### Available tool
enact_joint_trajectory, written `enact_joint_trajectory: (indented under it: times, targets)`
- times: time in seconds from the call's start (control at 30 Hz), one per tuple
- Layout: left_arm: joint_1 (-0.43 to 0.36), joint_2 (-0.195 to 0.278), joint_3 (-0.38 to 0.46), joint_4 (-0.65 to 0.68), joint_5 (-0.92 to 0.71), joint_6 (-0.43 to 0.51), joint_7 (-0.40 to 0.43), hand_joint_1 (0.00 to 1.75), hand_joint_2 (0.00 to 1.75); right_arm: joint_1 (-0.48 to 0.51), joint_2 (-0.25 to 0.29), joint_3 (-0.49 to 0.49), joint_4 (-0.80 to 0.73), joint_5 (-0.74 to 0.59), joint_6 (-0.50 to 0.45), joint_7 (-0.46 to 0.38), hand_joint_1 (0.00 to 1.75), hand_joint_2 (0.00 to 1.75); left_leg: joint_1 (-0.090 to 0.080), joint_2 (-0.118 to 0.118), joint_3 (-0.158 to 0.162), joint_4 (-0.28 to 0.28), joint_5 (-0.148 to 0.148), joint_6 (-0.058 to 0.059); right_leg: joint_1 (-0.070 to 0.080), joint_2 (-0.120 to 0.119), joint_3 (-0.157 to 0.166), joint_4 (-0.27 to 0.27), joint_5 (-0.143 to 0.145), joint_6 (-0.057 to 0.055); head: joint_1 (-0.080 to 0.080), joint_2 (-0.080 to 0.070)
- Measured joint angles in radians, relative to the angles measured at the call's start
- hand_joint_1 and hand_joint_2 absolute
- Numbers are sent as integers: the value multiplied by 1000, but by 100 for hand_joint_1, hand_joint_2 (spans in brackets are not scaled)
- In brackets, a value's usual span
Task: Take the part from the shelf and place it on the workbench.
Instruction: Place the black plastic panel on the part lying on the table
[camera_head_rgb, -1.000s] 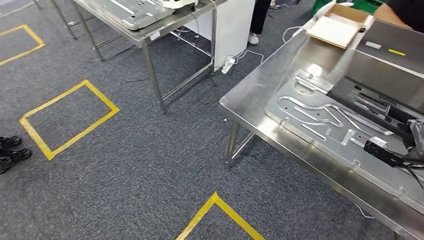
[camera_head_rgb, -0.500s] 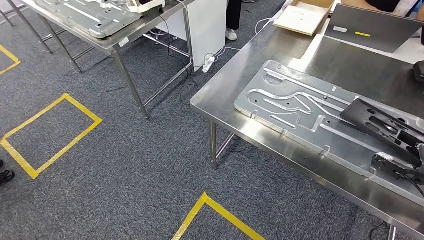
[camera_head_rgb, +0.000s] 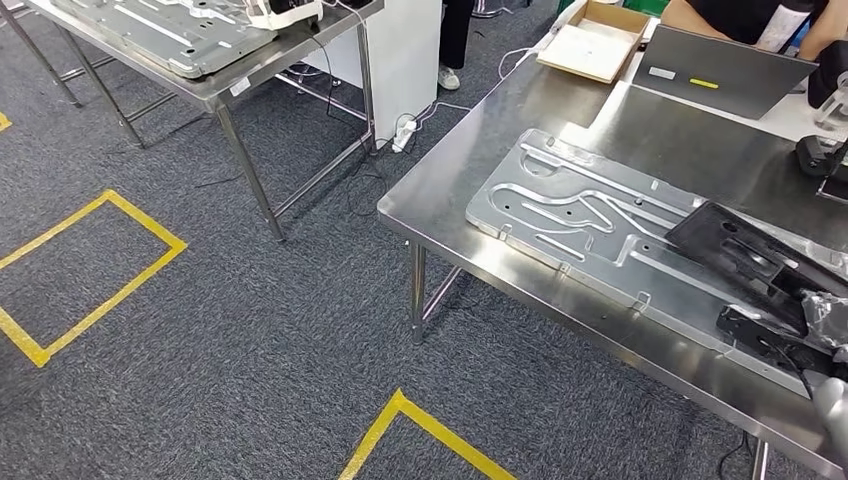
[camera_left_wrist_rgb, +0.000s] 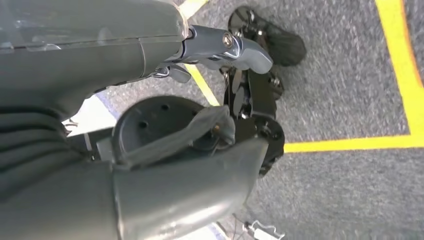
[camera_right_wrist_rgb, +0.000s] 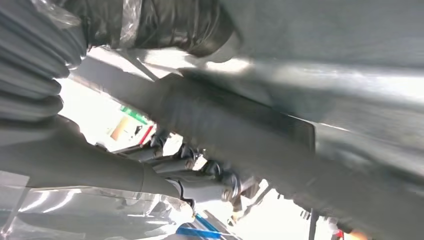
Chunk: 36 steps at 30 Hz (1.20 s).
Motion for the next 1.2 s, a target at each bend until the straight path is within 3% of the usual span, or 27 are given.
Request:
enact_joint_trajectory:
  times: [0.13,0.27,0.47,0.7,1.03,1.2]
  targets:
    - [-1,-4,0,1,23,-1,1,0,175,-2,9,10,-5,-17,0,-9,0,0,0,2,0,0,0,3,0,2,2,-4,3,4,0,0]
    - [-1,-5,0,1,25,-2,3,0,0,-3,21,20,-14,-21,0,-9,0,0,0,3,0,1,0,6,0,2,2,-5,4,7,0,0]
    - [0,-5,0,1,28,-1,11,0,0,-1,34,35,-34,-16,-25,-20,0,0,0,3,-1,1,0,7,-1,3,1,-5,5,7,0,0]
    - [-2,-13,0,1,40,-1,19,0,0,29,67,80,-167,55,-93,20,0,0,0,3,-3,1,1,6,-3,4,-2,-4,5,7,0,0]
    - [-1,-37,0,-18,49,12,31,0,0,110,145,132,-645,167,-183,41,0,0,1,2,-3,0,2,5,-3,3,-7,-2,3,5,0,0]
    - [0,-43,0,-22,49,10,33,0,0,133,152,138,-771,162,-168,43,0,0,1,2,-4,0,2,5,-2,2,-7,-2,3,4,0,0]
